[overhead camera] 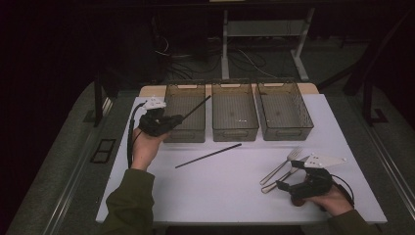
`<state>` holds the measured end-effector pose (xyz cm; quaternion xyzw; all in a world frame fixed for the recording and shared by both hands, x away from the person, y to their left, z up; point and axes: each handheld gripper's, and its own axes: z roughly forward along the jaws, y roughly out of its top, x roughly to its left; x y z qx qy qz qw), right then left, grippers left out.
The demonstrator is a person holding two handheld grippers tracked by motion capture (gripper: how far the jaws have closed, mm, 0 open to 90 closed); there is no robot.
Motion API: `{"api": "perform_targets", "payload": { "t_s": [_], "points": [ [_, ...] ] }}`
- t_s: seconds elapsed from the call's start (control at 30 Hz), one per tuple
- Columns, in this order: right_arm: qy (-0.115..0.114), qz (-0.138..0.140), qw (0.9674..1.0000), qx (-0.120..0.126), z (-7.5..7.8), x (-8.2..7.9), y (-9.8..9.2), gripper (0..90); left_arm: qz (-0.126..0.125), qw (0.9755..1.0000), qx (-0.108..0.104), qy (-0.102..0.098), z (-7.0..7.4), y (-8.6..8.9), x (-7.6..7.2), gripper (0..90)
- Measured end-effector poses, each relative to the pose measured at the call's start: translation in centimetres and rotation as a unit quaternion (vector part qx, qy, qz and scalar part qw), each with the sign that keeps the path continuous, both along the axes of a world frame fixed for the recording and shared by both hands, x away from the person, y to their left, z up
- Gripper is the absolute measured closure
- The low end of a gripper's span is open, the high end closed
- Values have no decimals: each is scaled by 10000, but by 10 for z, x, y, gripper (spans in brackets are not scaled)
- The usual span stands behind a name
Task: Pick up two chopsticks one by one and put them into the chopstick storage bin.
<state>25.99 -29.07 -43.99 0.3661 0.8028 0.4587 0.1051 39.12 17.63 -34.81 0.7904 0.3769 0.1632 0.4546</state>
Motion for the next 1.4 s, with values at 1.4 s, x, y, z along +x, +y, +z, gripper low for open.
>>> {"api": "perform_targets", "payload": {
  "t_s": [1.4],
  "points": [
    [-46, 36, 9999, 89, 3, -1, -1, 12, 825, 9903, 860, 714, -35, -17, 84, 857]
  ]
}}
